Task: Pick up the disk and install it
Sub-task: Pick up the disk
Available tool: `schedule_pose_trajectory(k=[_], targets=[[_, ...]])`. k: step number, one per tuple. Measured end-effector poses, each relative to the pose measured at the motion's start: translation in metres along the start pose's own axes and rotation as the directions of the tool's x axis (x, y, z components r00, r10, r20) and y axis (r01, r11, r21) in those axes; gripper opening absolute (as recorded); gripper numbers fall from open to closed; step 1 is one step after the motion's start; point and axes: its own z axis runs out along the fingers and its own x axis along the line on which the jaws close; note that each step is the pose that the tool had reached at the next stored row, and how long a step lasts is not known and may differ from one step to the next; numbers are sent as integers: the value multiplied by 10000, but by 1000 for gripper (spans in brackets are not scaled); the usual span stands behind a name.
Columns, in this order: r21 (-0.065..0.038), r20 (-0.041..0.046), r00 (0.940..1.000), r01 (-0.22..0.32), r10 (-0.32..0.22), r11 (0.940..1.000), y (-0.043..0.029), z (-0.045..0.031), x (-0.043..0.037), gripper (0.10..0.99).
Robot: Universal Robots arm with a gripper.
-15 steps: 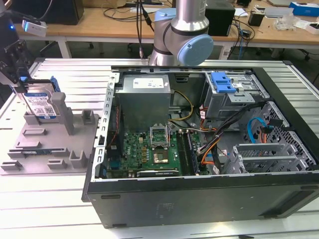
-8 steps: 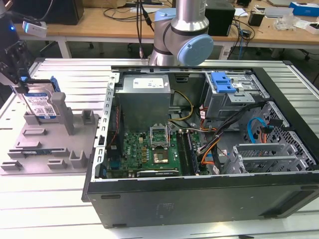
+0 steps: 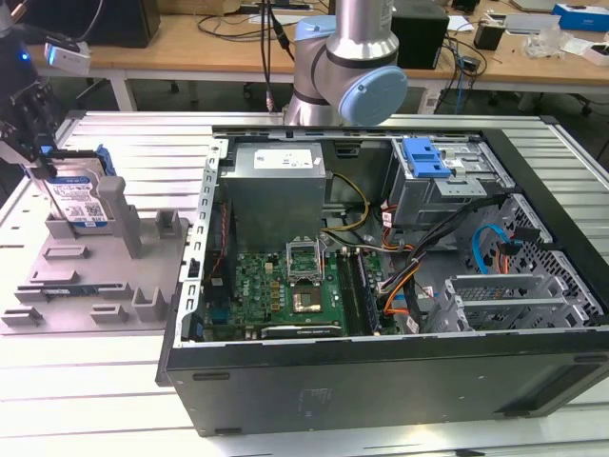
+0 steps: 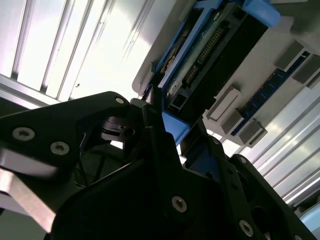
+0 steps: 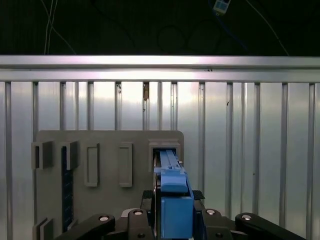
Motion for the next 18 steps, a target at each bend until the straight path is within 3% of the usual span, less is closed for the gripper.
schedule_pose_trajectory(k=[18], targets=[[1, -4, 10000, -8, 8, 10000, 14, 17, 0, 365]])
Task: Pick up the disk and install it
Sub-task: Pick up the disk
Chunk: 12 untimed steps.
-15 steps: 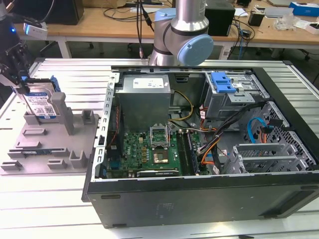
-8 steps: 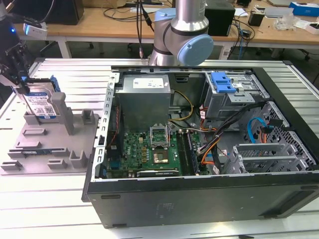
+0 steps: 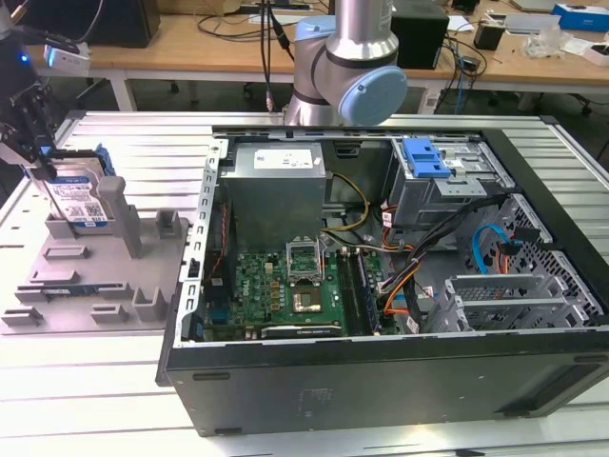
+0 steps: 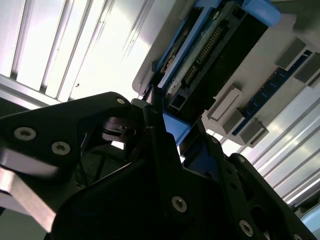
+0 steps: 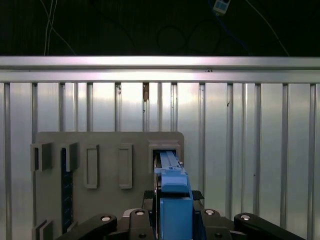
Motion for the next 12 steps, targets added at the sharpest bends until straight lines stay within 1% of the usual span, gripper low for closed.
schedule_pose_trajectory(k=[6, 12], targets=[[0, 1, 10000, -1, 1, 10000, 2, -7, 0, 365], [-2, -5, 10000, -1, 1, 10000, 1, -85, 1, 365]])
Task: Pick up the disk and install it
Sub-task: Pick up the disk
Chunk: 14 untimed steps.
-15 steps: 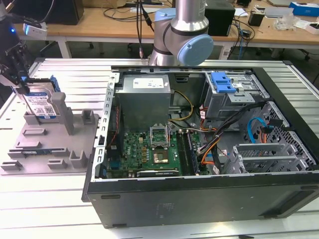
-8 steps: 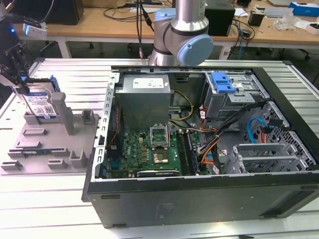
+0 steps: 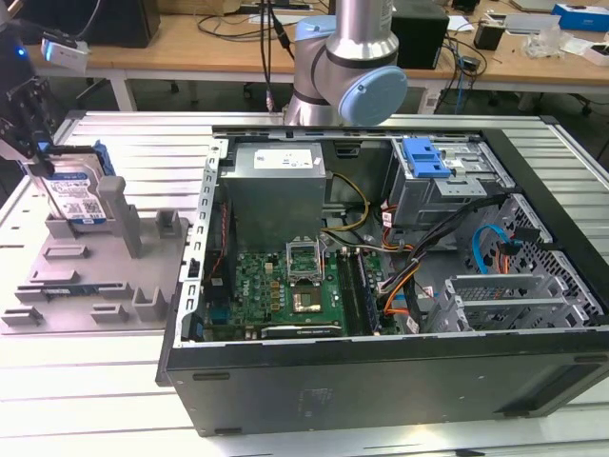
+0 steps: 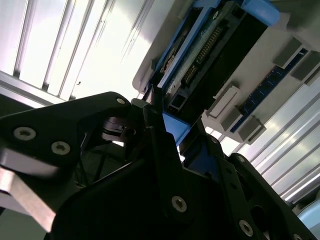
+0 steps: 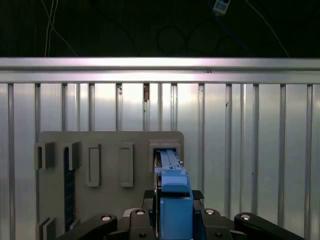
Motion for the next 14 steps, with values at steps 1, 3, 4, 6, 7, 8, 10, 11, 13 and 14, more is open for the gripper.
schedule_pose_trajectory(k=[1, 3, 4, 6, 7, 8, 10, 11, 13, 14], targets=[[1, 0, 10000, 0, 0, 10000, 0, -21, 0, 365], [1, -1, 10000, 0, 0, 10000, 0, -59, 1, 365], [1, -2, 10000, 0, 0, 10000, 0, -80, 1, 365], [1, -1, 10000, 0, 0, 10000, 0, -123, 2, 365], [1, -1, 10000, 0, 0, 10000, 0, -143, 2, 365], [2, -1, 10000, 0, 0, 10000, -1, -167, 3, 365], [1, -1, 10000, 0, 0, 10000, -1, -243, 4, 365], [1, -1, 10000, 0, 0, 10000, -1, -278, 5, 365], [1, -1, 10000, -1, 1, 10000, -1, -320, 5, 365], [1, -1, 10000, 0, 0, 10000, -1, -341, 6, 365]])
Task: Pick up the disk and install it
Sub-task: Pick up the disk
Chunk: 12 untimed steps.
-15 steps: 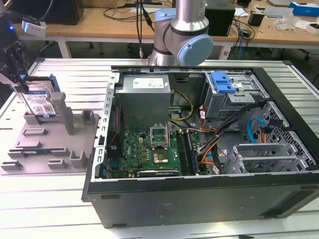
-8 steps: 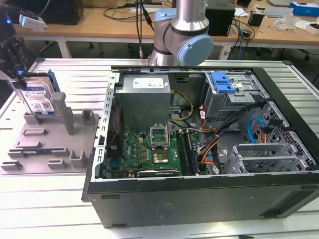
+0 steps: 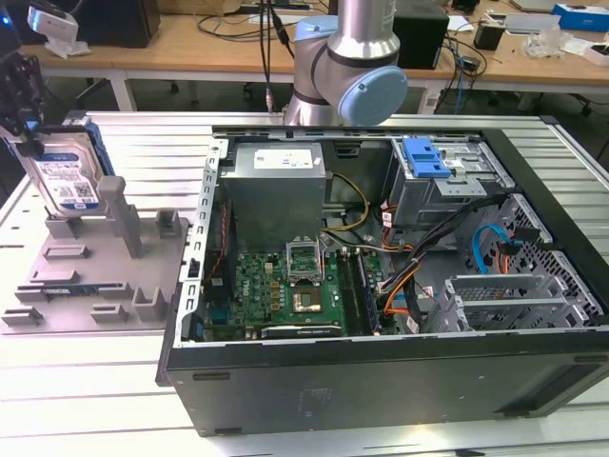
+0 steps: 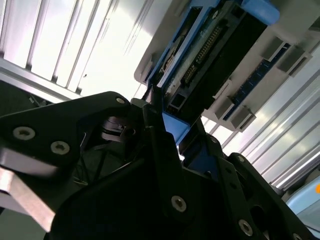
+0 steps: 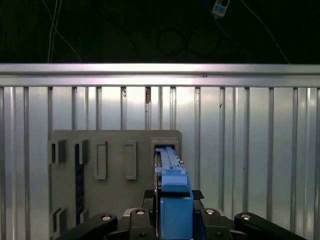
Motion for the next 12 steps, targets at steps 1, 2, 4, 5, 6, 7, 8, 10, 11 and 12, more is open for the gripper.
schedule_pose_trajectory(k=[1, 2, 4, 5, 6, 7, 8, 10, 11, 12], targets=[[0, -1, 10000, 0, 0, 10000, 0, -21, 0, 365], [0, 0, 10000, 0, 0, 10000, 0, -42, 1, 365], [0, 0, 10000, 0, 0, 10000, 0, -87, 2, 365], [0, 0, 10000, 0, 0, 10000, 0, -111, 2, 365], [0, 0, 10000, 0, 0, 10000, 0, -134, 2, 365], [0, 0, 10000, 0, 0, 10000, -1, -165, 3, 365], [0, 0, 10000, 0, 0, 10000, -1, -213, 4, 365], [0, 0, 10000, 0, 0, 10000, -1, -289, 5, 365], [0, 0, 10000, 0, 0, 10000, -1, -314, 6, 365], [0, 0, 10000, 0, 0, 10000, -1, -342, 6, 365]])
